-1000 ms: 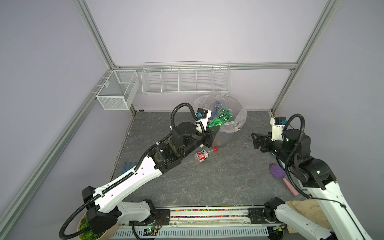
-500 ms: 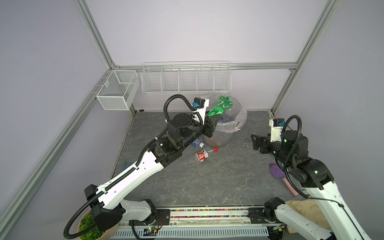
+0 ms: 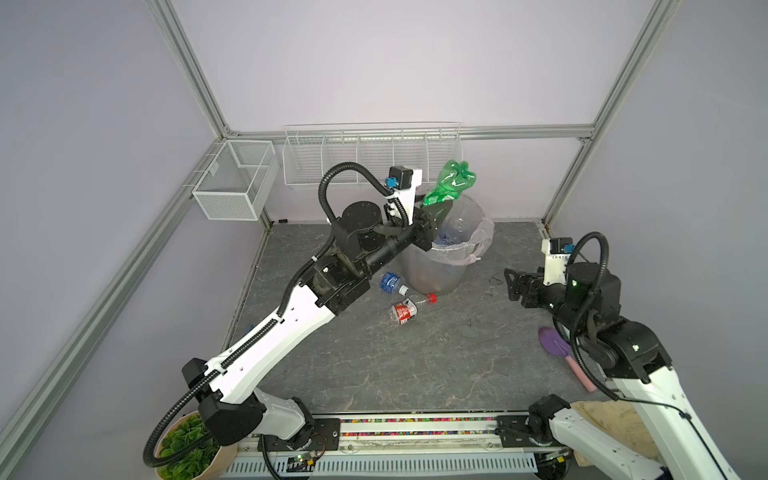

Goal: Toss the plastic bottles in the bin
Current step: 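Lift the green bottle with the left gripper and carry it over the bin, then open the left gripper above the bin to drop the green bottle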

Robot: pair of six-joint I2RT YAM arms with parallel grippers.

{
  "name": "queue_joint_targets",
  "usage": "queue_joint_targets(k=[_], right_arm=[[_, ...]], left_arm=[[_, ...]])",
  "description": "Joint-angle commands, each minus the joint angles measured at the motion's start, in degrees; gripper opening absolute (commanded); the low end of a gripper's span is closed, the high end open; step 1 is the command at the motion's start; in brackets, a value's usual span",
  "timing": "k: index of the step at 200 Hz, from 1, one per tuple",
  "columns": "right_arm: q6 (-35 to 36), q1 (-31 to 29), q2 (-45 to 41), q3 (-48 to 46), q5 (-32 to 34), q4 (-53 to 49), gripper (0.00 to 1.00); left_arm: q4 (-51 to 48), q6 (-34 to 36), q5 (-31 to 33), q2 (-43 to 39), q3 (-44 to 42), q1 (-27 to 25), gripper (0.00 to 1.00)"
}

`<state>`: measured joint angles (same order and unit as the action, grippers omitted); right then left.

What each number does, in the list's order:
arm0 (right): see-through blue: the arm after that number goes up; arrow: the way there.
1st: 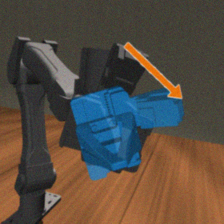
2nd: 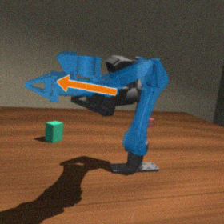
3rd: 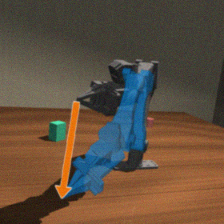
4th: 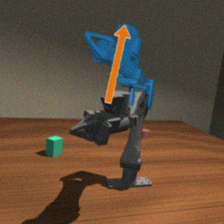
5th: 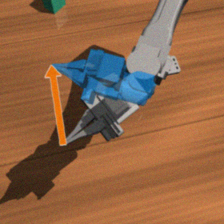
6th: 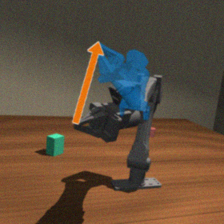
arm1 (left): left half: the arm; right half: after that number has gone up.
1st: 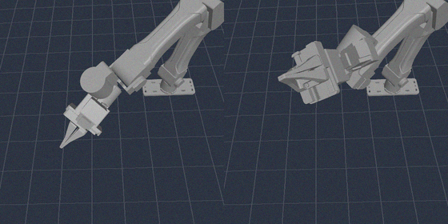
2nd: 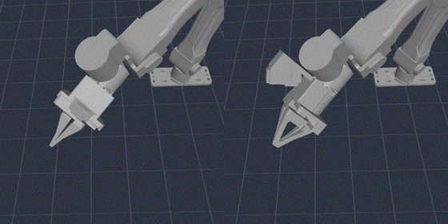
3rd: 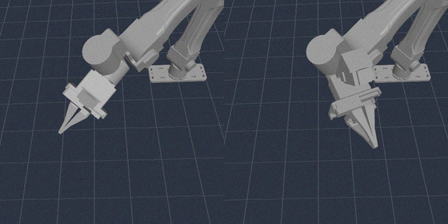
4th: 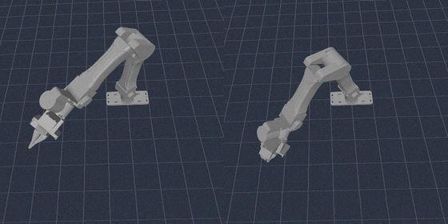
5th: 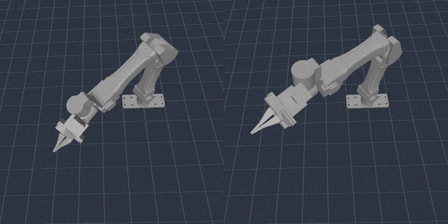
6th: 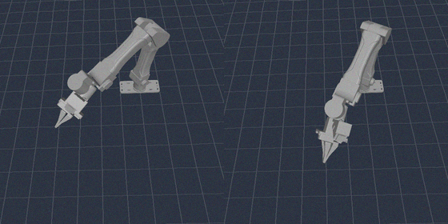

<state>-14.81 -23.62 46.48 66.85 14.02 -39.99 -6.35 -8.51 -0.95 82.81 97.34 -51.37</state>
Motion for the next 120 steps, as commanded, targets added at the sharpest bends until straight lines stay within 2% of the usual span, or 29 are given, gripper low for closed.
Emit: queue_joint_targets(k=[1,17,45,57,61,63,65,69,73,75,91,120], right_arm=[[-0.04,0.45,-0.90,0.34,0.58,-0.28,0.89],[-0.38,0.40,-0.89,0.30,0.15,-0.33,0.88],[-0.40,0.40,-1.12,0.86,-0.09,-1.08,0.88],[-0.02,0.41,-1.47,1.41,0.42,-1.69,0.88],[0.18,0.50,-1.70,1.64,0.67,-1.87,0.89],[0.23,0.46,-1.78,1.69,0.73,-1.96,0.88],[0.35,0.47,-1.90,1.81,0.87,-1.99,0.89],[0.61,0.45,-2.08,1.94,1.06,-2.18,0.88],[0.81,0.48,-2.30,2.12,1.24,-2.35,0.89],[0.94,0.49,-2.39,2.20,1.42,-2.48,0.88],[1.79,0.48,-3.20,2.39,2.14,-2.98,0.89],[1.81,0.50,-3.16,2.14,1.81,-2.48,0.89]], left_arm=[[-0.68,1.10,-2.93,4.39,6.09,1.11,0.29],[-1.47,-2.07,-6.52,9.66,10.45,3.18,0.29],[-2.85,-14.41,-20.34,24.26,20.05,8.99,0.29],[-7.00,-15.63,-21.20,30.01,23.45,9.32,0.30],[-9.30,-15.57,-20.72,31.64,24.38,9.21,0.35],[-10.68,-15.53,-20.53,32.49,24.98,9.19,0.42],[-11.88,-15.43,-20.20,33.14,25.57,9.14,0.50],[-14.43,-14.93,-19.82,34.52,26.71,9.06,0.77],[-17.16,-14.12,-19.50,35.52,27.79,9.01,0.94],[-18.60,-13.67,-19.30,35.83,28.29,9.01,0.99],[-23.70,-9.96,-12.80,34.31,28.49,8.31,1.00],[-17.35,-8.02,-8.38,24.23,20.55,7.83,1.00]])
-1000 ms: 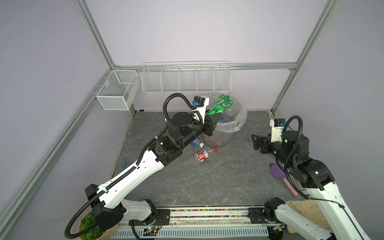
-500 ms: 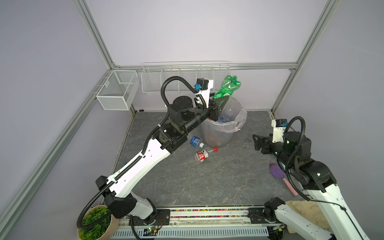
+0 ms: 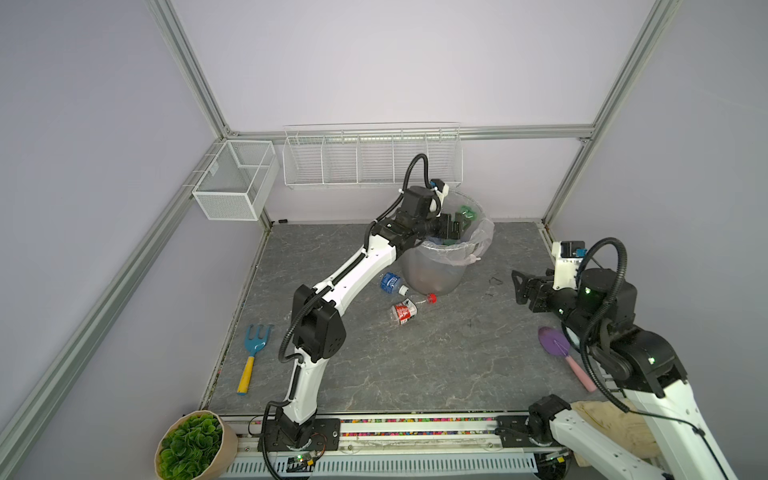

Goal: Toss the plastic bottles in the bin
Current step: 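Open the left gripper above the bin to drop the green bottle, then withdraw the left gripper while the right gripper reaches toward the red-label clear bottle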

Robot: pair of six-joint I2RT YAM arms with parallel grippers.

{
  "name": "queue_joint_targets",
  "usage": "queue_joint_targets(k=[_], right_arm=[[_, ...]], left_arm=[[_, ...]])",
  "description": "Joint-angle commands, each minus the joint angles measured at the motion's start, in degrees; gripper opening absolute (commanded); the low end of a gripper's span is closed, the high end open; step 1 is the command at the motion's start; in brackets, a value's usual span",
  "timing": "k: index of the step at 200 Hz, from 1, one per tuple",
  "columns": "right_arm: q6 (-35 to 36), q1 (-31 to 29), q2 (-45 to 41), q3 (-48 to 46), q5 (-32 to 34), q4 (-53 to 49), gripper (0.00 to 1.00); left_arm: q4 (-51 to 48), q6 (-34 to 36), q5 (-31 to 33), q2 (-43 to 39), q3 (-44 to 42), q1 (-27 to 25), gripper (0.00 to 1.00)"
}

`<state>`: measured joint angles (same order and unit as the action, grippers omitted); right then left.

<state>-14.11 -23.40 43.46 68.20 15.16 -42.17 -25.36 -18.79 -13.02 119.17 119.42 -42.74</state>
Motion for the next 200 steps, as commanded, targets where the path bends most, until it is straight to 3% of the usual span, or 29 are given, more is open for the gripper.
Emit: queue_joint_targets(k=[1,73,123,166,200], right_arm=[[1.06,0.33,-0.10,0.79,0.63,-0.29,0.89],[-0.65,0.37,0.99,0.08,-2.12,0.38,0.88],[-1.87,0.38,5.44,-0.06,-9.19,-0.13,0.88],[-5.86,0.37,9.58,-2.64,-15.66,1.17,0.89],[-15.29,0.36,13.65,-7.19,-19.76,3.37,0.88]], left_arm=[[1.78,2.26,3.73,-12.44,-1.67,-0.79,1.00],[8.13,3.57,8.49,-29.80,-17.57,-2.81,1.00],[12.71,4.00,13.74,-40.69,-30.50,-2.70,1.00],[16.13,-2.44,12.68,-47.60,-43.29,2.02,1.00],[18.27,-7.27,12.48,-52.66,-52.46,5.61,1.00]])
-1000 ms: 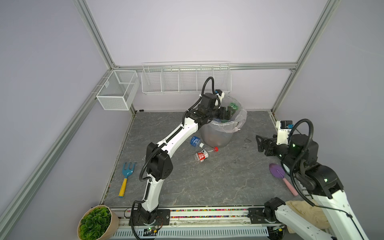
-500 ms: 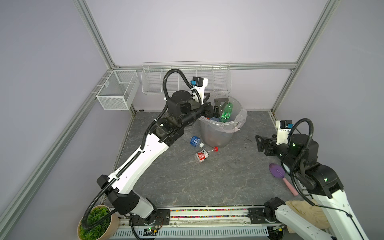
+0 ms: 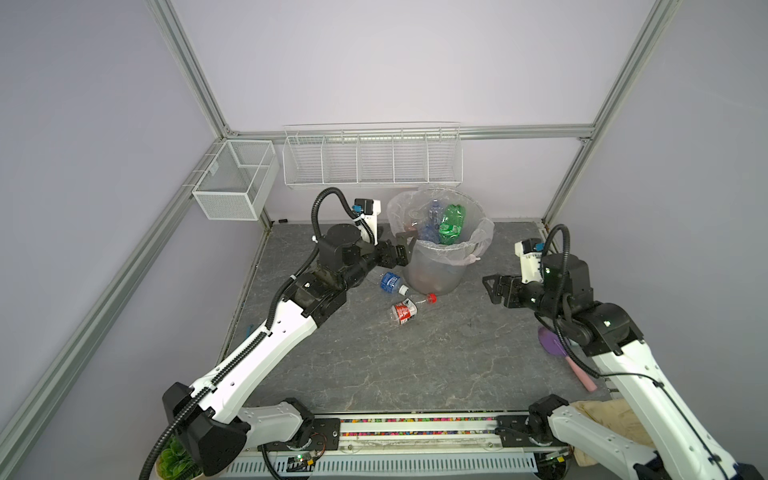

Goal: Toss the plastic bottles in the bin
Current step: 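Withdraw the left gripper while the right gripper reaches toward the red-label clear bottle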

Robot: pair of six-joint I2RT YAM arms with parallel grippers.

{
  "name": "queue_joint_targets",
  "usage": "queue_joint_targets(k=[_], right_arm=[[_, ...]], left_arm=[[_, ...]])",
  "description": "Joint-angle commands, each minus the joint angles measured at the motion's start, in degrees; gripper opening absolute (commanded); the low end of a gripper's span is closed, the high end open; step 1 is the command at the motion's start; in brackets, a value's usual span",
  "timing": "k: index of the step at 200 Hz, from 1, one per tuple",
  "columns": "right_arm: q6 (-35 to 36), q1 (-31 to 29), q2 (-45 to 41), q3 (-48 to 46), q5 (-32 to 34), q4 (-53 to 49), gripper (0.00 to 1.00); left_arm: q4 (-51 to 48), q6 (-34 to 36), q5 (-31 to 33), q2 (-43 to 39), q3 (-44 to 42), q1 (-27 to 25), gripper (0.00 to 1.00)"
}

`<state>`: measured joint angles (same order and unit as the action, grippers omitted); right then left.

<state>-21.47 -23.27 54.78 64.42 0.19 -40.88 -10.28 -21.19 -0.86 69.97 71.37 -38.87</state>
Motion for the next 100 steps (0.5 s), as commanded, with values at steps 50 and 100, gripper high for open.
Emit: queue_joint_targets(k=[50,100], right_arm=[[-23.09,0.15,6.70,-11.99,-12.77,13.16,0.89],[-36.01,-0.84,9.23,-18.83,-11.62,20.10,0.89]], left_arm=[[3.86,-9.68,0.03,-9.67,-13.50,6.02,1.00],[2.65,-11.73,0.85,-14.80,-20.03,7.34,1.00]])
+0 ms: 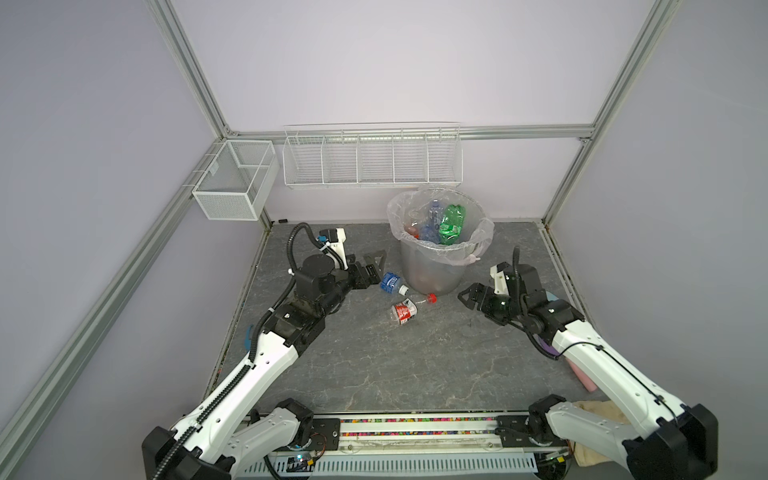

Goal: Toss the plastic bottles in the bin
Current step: 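Withdraw the left gripper while the right gripper reaches toward the red-label clear bottle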

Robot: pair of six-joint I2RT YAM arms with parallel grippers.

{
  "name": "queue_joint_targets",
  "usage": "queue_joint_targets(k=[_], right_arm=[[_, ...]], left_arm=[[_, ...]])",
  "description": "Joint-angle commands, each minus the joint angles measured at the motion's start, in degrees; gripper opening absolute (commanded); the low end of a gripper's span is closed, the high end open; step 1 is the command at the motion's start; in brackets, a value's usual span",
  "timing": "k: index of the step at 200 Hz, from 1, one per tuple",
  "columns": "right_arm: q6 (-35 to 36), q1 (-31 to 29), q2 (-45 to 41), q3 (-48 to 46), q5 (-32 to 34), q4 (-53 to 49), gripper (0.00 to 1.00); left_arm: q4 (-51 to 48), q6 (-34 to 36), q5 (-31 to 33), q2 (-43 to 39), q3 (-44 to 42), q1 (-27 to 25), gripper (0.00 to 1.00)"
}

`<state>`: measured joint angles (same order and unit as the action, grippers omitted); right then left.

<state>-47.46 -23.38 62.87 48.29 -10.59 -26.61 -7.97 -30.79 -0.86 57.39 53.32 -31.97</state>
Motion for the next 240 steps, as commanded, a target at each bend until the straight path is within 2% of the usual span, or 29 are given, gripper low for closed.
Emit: queue_joint_targets(k=[1,60,85,141,191,240], right_arm=[[-10.28,-0.80,1.21,-2.86,-0.84,6.02,0.89],[-23.05,-7.45,10.36,-6.51,-3.12,22.10,0.89],[-29.27,-10.59,13.41,-9.27,-1.40,30.72,0.89],[-34.41,-15.24,19.04,-8.02,2.30,33.63,0.89],[-42.75,-16.98,27.71,-9.54,-0.69,48.78,0.89],[-45.45,-19.53,30.24,-9.97,5.39,50.52,0.90]], left_arm=[[0.33,-2.20,0.86,-2.33,-2.07,0.47,1.00],[-1.67,-2.61,1.65,-5.50,-4.05,0.52,1.00],[-2.21,-2.61,1.76,-6.42,-4.56,0.51,1.00],[-4.03,-2.35,2.75,-8.55,-5.08,0.59,1.00],[-5.39,-1.84,3.10,-9.40,-4.74,0.59,1.00],[-6.92,-1.38,3.85,-10.44,-4.43,0.58,1.00]])
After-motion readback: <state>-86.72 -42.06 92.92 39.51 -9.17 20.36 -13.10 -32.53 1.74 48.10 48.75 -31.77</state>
